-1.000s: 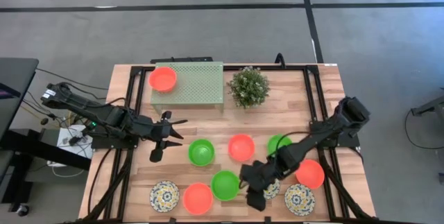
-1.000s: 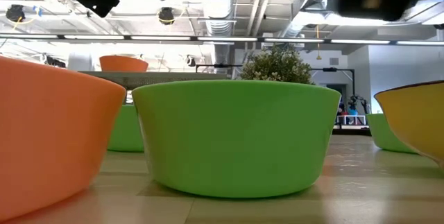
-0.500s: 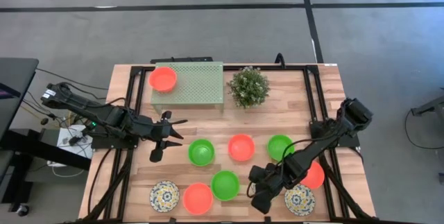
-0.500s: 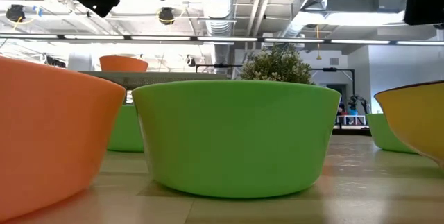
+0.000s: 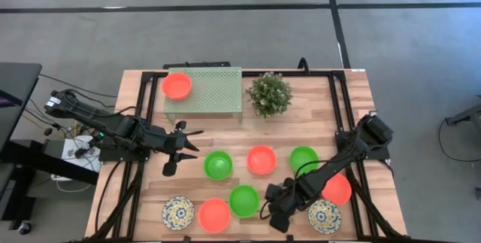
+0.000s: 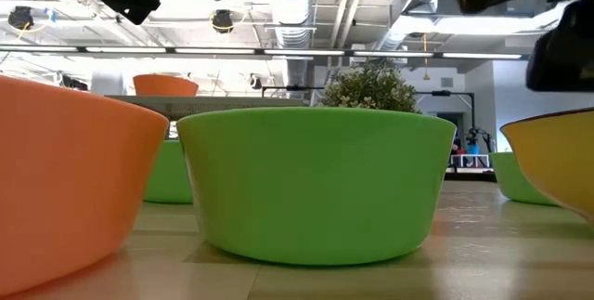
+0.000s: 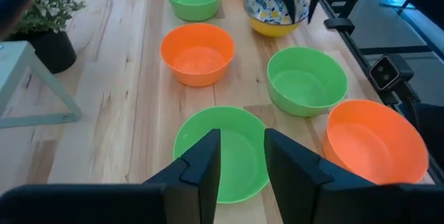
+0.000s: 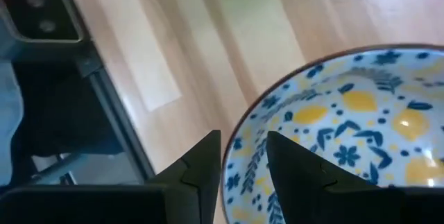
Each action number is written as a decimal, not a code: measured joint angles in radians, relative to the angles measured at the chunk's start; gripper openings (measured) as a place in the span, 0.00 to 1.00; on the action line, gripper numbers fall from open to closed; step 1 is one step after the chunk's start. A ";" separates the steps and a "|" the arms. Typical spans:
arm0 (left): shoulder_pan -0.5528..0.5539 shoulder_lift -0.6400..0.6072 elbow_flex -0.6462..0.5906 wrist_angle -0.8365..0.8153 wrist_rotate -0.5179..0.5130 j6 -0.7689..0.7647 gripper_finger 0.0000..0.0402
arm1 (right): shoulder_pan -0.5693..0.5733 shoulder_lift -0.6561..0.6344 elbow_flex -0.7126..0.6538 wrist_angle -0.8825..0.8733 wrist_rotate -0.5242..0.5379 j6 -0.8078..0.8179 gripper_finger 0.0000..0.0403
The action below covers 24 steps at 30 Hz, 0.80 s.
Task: Pick & Place Mini bowls
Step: Put the white patterned bowl on the shelf
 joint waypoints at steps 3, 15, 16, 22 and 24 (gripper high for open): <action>0.000 0.005 0.000 0.001 0.000 0.000 0.28 | -0.005 0.006 0.000 -0.013 0.005 -0.022 0.28; 0.000 0.007 0.000 0.007 0.000 0.000 0.28 | -0.021 0.010 0.007 -0.045 0.008 -0.112 0.08; 0.000 0.007 0.000 0.008 0.000 0.000 0.28 | -0.021 0.010 0.014 -0.051 0.007 -0.126 0.08; 0.000 0.007 0.000 0.018 0.000 0.000 0.28 | -0.023 0.021 0.163 -0.149 0.031 -0.221 0.05; -0.004 0.007 0.001 0.023 0.000 0.000 0.28 | -0.023 0.021 0.232 -0.194 0.062 -0.266 0.05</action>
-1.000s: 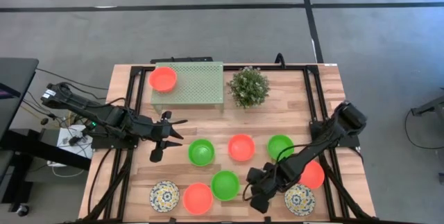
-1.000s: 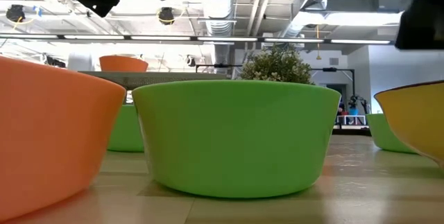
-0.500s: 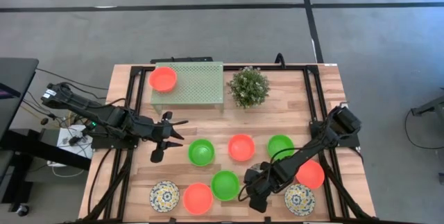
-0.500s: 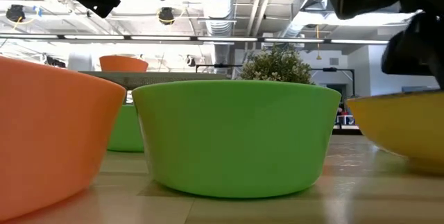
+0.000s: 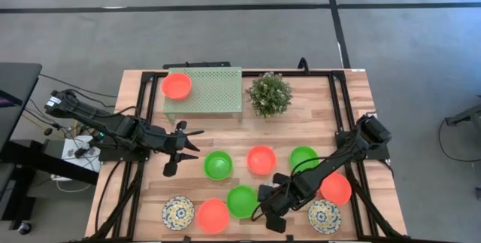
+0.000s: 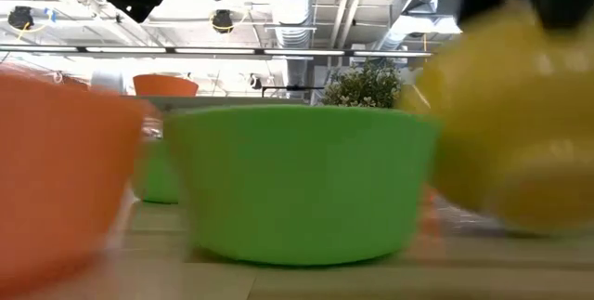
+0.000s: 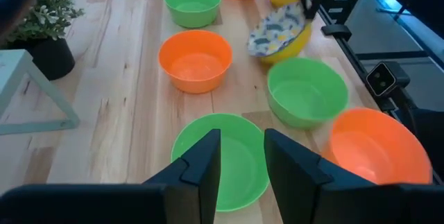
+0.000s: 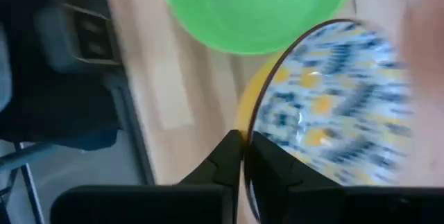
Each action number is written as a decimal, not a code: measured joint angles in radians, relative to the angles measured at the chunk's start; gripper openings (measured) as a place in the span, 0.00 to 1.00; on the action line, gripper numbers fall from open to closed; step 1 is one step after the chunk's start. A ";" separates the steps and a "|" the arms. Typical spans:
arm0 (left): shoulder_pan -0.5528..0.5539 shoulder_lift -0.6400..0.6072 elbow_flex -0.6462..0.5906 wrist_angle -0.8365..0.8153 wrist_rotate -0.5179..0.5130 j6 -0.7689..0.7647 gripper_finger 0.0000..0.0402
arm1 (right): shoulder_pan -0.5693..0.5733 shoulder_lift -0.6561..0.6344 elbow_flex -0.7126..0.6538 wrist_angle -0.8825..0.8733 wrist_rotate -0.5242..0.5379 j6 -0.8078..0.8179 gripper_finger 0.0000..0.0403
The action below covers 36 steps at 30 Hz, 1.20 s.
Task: Pick & Place Mini bowls
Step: Put the white patterned bowl on the shelf
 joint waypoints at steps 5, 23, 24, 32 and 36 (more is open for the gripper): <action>-0.017 0.000 0.000 0.010 0.000 0.000 0.28 | 0.002 -0.001 0.134 -0.114 0.118 -0.112 0.01; -0.075 -0.050 0.021 0.029 -0.114 0.004 0.28 | -0.277 -0.003 0.233 -0.033 0.388 -0.840 0.01; -0.075 -0.064 0.022 0.028 -0.114 0.004 0.28 | -0.302 -0.003 0.234 -0.019 0.389 -0.892 0.01; -0.075 -0.166 0.022 0.027 -0.114 0.009 0.28 | -0.478 0.011 0.306 0.085 0.389 -1.294 0.01; -0.074 -0.206 0.022 0.028 -0.114 0.011 0.28 | -0.560 0.033 0.382 0.099 0.380 -1.412 0.00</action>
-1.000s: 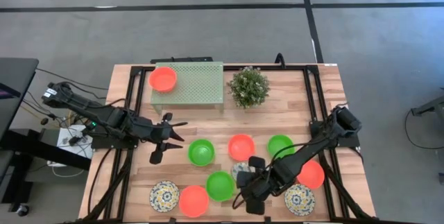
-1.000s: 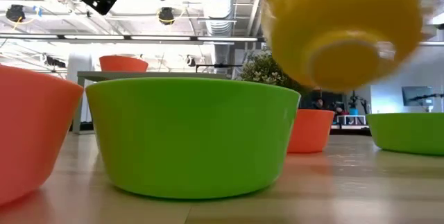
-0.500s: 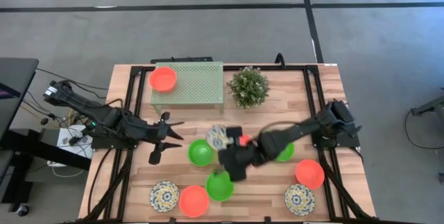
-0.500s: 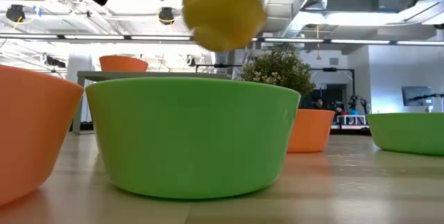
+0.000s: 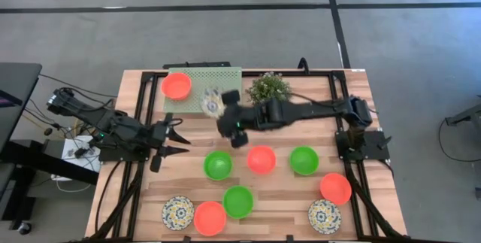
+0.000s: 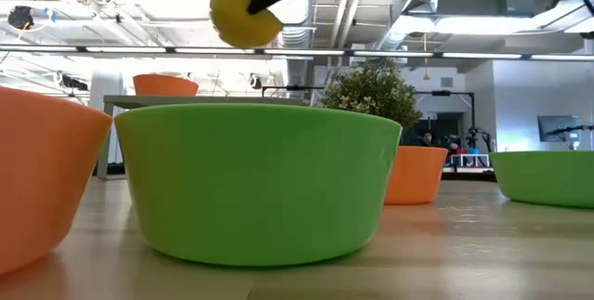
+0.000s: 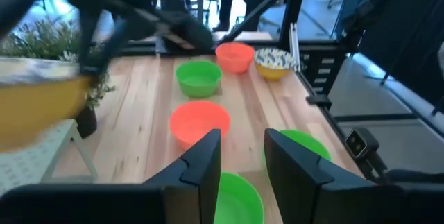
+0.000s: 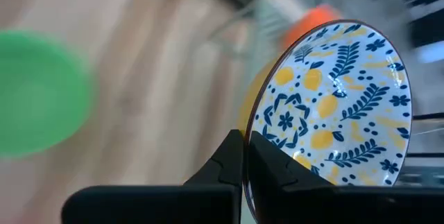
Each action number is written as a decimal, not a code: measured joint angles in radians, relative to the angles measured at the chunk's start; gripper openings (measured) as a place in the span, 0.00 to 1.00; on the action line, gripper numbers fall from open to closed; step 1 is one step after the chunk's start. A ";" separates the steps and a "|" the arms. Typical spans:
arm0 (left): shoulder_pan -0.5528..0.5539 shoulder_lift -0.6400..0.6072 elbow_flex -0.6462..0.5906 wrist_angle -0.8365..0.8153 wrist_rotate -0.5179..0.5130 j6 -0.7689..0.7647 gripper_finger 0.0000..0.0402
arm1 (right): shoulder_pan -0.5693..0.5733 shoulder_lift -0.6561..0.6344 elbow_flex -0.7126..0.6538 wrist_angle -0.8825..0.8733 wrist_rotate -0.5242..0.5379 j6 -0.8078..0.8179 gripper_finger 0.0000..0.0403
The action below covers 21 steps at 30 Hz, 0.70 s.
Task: Pick & Place Mini bowls
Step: Put the white patterned bowl on the shelf
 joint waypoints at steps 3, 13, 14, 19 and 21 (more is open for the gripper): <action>0.000 -0.016 0.000 0.000 0.000 0.000 0.28 | -0.061 0.022 0.055 -0.012 -0.061 -0.047 0.00; 0.000 0.005 0.000 0.010 0.000 -0.003 0.28 | -0.176 0.161 0.214 -0.062 -0.193 -0.192 0.00; 0.000 0.003 0.000 0.011 -0.002 -0.003 0.28 | -0.184 0.169 0.232 -0.061 -0.196 -0.197 0.00; 0.001 0.017 0.000 0.006 -0.011 -0.002 0.28 | -0.229 0.233 0.288 -0.102 -0.243 -0.214 0.00; 0.002 0.019 0.000 0.008 -0.011 -0.005 0.28 | -0.241 0.251 0.295 -0.102 -0.245 -0.217 0.00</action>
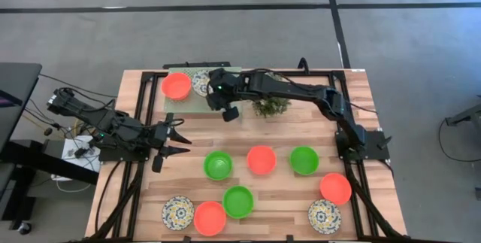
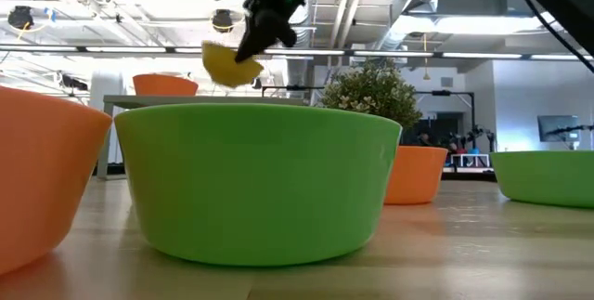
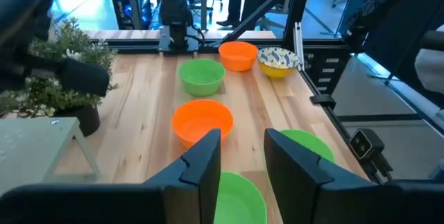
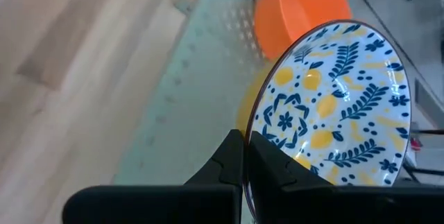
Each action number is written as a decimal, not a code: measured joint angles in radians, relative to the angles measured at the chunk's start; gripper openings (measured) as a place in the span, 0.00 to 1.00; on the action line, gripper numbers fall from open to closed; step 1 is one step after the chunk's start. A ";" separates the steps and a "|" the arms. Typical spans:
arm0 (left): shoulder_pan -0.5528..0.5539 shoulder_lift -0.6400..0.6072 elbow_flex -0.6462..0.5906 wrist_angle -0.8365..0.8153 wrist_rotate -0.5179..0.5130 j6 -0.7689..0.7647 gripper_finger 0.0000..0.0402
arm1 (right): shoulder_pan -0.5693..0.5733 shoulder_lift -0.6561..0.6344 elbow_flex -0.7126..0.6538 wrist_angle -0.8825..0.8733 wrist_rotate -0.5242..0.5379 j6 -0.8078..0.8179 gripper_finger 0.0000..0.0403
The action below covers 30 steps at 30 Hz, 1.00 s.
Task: Pick & Place Mini bowls
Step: Put the white patterned bowl on the shelf
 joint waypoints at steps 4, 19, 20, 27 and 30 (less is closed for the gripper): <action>0.000 0.000 0.000 0.000 0.000 -0.001 0.28 | -0.011 0.026 0.001 -0.011 -0.008 -0.016 0.01; 0.000 0.011 0.000 0.000 -0.007 -0.002 0.28 | -0.043 0.059 0.002 0.027 -0.069 -0.088 0.02; 0.000 0.010 0.000 0.000 -0.007 -0.002 0.28 | -0.045 0.062 0.003 0.032 -0.068 -0.088 0.02; 0.000 0.010 0.000 0.000 -0.007 -0.002 0.28 | -0.054 0.066 0.003 0.029 -0.068 -0.087 0.05; 0.000 0.010 0.000 0.000 -0.007 -0.002 0.28 | -0.054 0.066 0.002 0.028 -0.069 -0.087 0.10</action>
